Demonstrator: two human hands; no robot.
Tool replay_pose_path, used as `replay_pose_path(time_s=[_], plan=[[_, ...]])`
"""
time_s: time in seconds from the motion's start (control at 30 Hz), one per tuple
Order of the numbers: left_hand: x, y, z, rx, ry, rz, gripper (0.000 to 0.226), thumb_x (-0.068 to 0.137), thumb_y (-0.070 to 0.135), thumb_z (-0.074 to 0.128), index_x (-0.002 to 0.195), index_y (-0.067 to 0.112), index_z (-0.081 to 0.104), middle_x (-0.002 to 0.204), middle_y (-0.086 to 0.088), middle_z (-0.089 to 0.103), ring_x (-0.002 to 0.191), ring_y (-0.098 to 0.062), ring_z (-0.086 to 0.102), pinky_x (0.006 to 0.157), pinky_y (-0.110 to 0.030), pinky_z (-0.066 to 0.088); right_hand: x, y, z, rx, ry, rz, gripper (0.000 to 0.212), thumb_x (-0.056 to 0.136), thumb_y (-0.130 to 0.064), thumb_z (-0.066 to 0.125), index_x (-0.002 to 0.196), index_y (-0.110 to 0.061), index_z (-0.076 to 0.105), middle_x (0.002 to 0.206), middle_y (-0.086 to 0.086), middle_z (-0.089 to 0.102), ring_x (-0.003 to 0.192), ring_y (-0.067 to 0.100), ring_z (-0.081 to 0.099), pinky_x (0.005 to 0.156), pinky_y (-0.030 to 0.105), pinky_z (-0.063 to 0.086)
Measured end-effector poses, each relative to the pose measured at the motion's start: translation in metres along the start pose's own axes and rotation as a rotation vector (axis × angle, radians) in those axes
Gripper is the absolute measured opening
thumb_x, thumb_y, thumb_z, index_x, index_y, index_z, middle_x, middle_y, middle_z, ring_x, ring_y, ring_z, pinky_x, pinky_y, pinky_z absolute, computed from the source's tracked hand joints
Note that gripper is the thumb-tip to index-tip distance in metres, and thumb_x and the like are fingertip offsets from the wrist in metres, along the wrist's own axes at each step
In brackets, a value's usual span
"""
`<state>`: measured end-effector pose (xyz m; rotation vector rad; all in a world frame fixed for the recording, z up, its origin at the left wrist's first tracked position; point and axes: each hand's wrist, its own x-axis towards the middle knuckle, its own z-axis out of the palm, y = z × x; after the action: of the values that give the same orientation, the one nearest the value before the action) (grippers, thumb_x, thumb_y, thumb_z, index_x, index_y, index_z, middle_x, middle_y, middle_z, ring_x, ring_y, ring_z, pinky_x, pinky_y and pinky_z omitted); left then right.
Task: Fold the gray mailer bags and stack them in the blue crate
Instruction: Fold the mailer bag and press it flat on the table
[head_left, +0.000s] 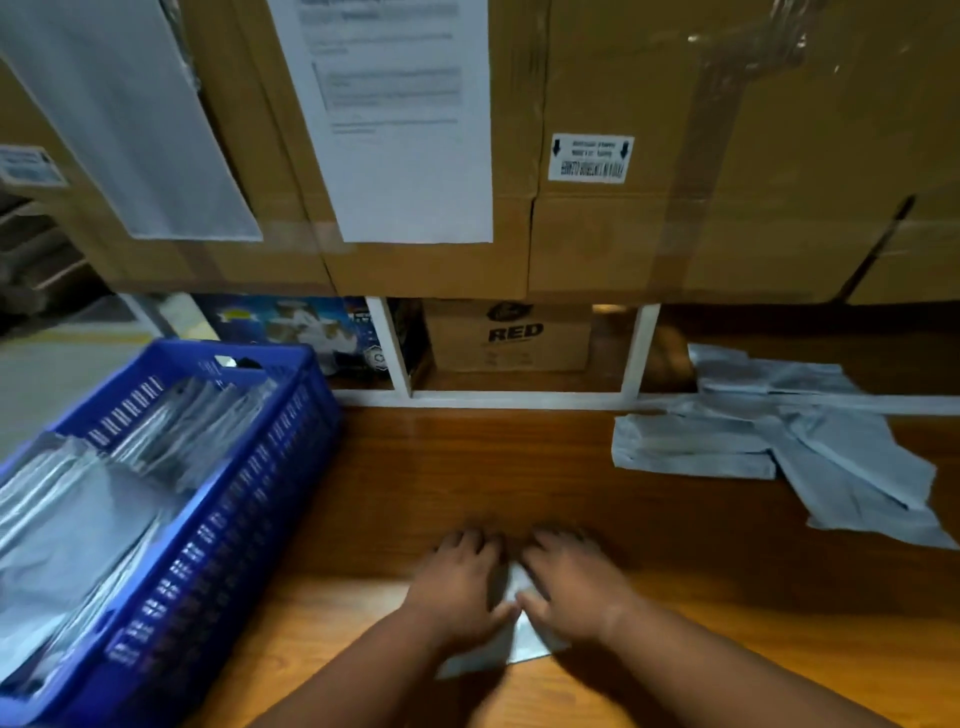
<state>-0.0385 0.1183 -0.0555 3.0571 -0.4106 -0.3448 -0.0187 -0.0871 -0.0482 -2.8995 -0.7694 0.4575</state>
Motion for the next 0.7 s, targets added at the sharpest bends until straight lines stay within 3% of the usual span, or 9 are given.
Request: replay_pose_path(time_s=[0.1, 0.27, 0.37, 0.5, 0.7], plan=[[-0.004, -0.005, -0.008, -0.088, -0.097, -0.052, 0.070, 0.074, 0.083, 0.057, 0.125, 0.035, 0.053, 0.127, -0.001, 0.056, 0.117, -0.029, 0.059, 0.093, -0.042, 0.051, 0.007, -0.009, -0.015, -0.054, -0.038, -0.082, 0.053, 0.092, -0.063, 0.057, 0.131, -0.026, 0.059, 0.134, 0.007, 0.054, 0.126, 0.031, 0.050, 0.106, 0.046, 0.044], [-0.017, -0.016, -0.029, -0.165, -0.169, -0.103, 0.063, 0.075, 0.072, 0.080, 0.116, 0.026, 0.064, 0.118, -0.001, 0.065, 0.106, -0.026, 0.062, 0.085, -0.039, 0.053, 0.020, -0.026, -0.035, -0.075, -0.130, -0.175, 0.045, 0.093, -0.060, 0.070, 0.120, -0.024, 0.067, 0.126, 0.006, 0.056, 0.120, 0.030, 0.053, 0.097, 0.042, 0.047], [-0.028, -0.027, -0.047, -0.160, -0.125, -0.091, 0.046, 0.086, 0.058, 0.079, 0.112, 0.022, 0.070, 0.113, -0.004, 0.068, 0.101, -0.026, 0.065, 0.078, -0.035, 0.052, 0.031, -0.037, -0.052, -0.035, -0.140, -0.247, 0.036, 0.095, -0.049, 0.074, 0.120, -0.025, 0.065, 0.125, 0.004, 0.058, 0.116, 0.027, 0.055, 0.093, 0.040, 0.046], [-0.039, -0.050, -0.077, -0.230, -0.056, -0.138, 0.029, 0.094, 0.042, 0.076, 0.117, 0.026, 0.070, 0.113, 0.003, 0.070, 0.102, -0.018, 0.067, 0.090, -0.041, 0.059, 0.049, -0.046, -0.082, -0.007, -0.092, -0.268, 0.023, 0.096, -0.046, 0.074, 0.113, -0.037, 0.061, 0.112, -0.009, 0.059, 0.102, 0.017, 0.058, 0.088, 0.041, 0.053], [-0.064, -0.118, -0.149, -0.191, 0.120, -0.221, 0.018, 0.093, 0.039, 0.078, 0.108, 0.031, 0.074, 0.099, 0.012, 0.069, 0.093, -0.013, 0.066, 0.081, -0.034, 0.056, 0.094, -0.077, -0.158, -0.034, 0.032, -0.312, 0.019, 0.096, -0.048, 0.074, 0.110, -0.040, 0.063, 0.104, -0.012, 0.062, 0.094, 0.011, 0.060, 0.083, 0.042, 0.057]])
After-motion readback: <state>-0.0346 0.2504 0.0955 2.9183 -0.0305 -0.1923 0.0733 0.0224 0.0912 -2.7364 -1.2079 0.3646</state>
